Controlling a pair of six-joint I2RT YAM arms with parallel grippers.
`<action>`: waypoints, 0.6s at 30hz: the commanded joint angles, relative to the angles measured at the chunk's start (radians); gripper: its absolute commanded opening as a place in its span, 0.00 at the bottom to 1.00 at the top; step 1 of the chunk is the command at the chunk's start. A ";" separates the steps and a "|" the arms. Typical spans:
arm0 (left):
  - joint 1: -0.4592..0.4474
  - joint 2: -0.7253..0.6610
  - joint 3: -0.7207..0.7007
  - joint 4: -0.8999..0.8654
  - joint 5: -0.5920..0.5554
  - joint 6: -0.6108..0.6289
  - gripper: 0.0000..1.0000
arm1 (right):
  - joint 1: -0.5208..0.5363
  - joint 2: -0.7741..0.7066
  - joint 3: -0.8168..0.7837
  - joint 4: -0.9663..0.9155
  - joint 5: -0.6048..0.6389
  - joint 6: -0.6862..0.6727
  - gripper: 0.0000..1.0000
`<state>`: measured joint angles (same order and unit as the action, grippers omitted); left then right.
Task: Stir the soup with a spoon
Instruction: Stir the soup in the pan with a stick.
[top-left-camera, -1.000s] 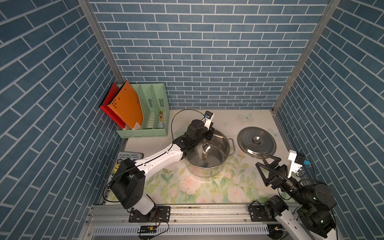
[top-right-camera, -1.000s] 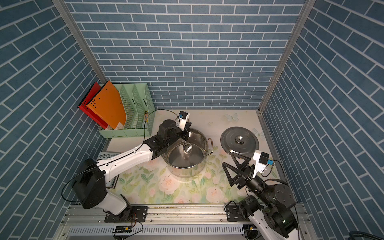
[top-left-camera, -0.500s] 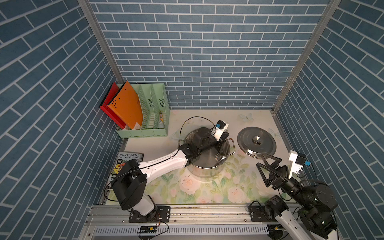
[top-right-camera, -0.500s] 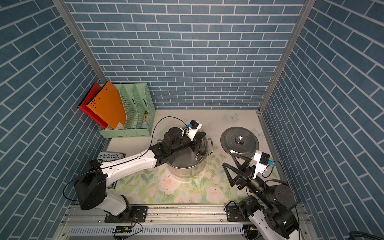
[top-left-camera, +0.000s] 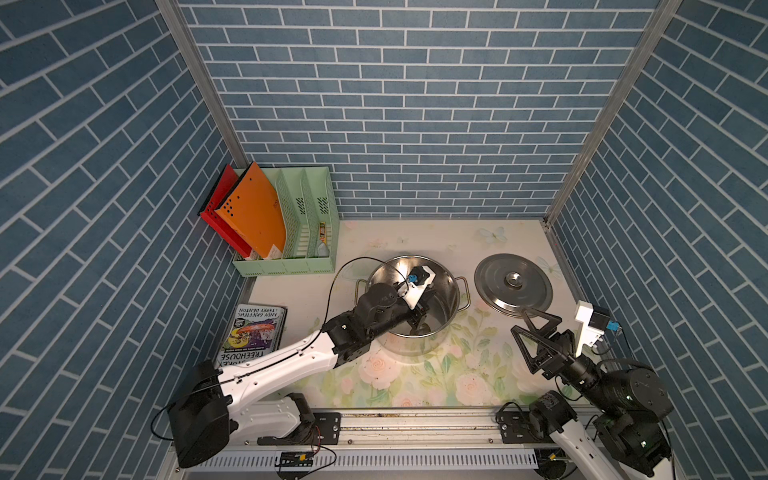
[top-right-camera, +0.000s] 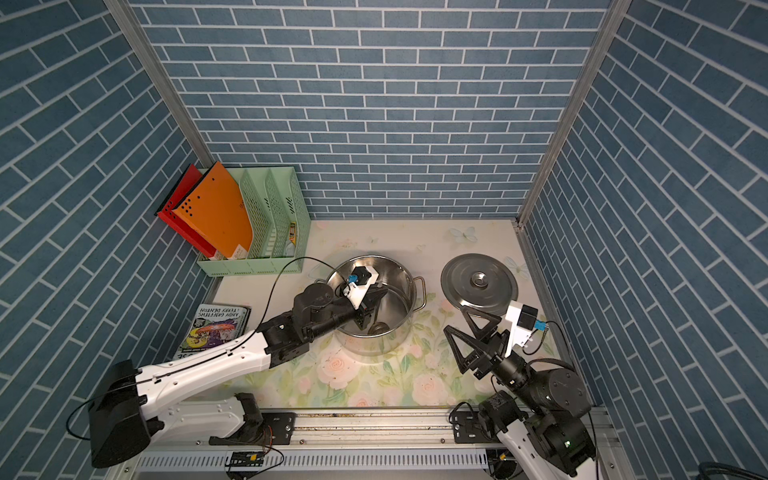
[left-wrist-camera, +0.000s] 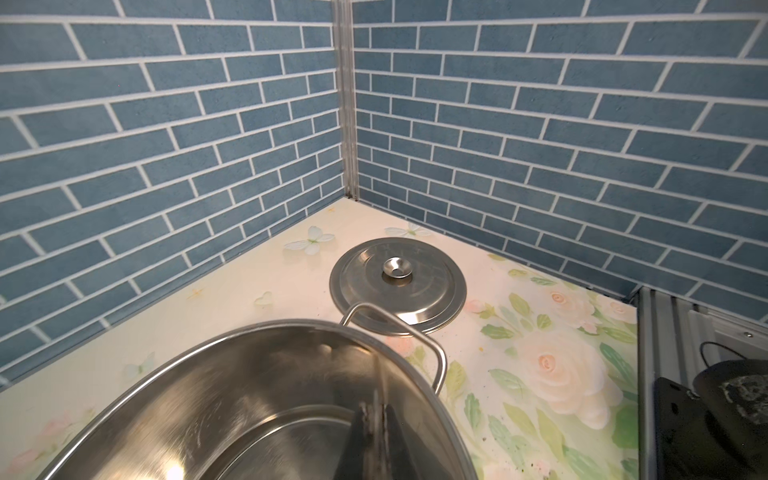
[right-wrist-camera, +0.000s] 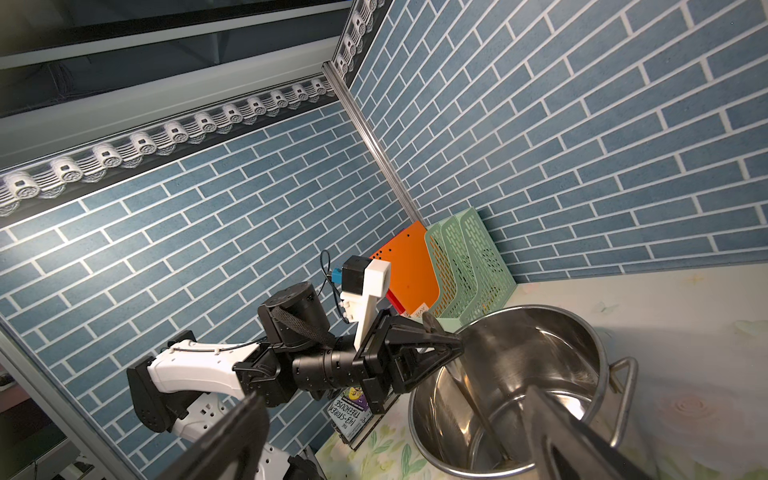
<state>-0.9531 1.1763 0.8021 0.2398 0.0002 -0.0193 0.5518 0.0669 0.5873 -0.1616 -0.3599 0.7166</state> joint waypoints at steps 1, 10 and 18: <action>0.015 -0.062 -0.041 -0.095 -0.167 -0.011 0.00 | 0.003 -0.012 -0.019 0.057 -0.014 -0.004 1.00; 0.159 -0.087 -0.072 -0.142 -0.310 -0.062 0.00 | 0.004 -0.011 -0.011 0.056 -0.018 0.000 1.00; 0.210 0.122 0.085 -0.035 -0.229 -0.031 0.00 | 0.003 -0.014 0.000 0.049 -0.016 0.000 1.00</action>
<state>-0.7525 1.2331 0.8211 0.1478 -0.2592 -0.0692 0.5518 0.0669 0.5690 -0.1375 -0.3656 0.7174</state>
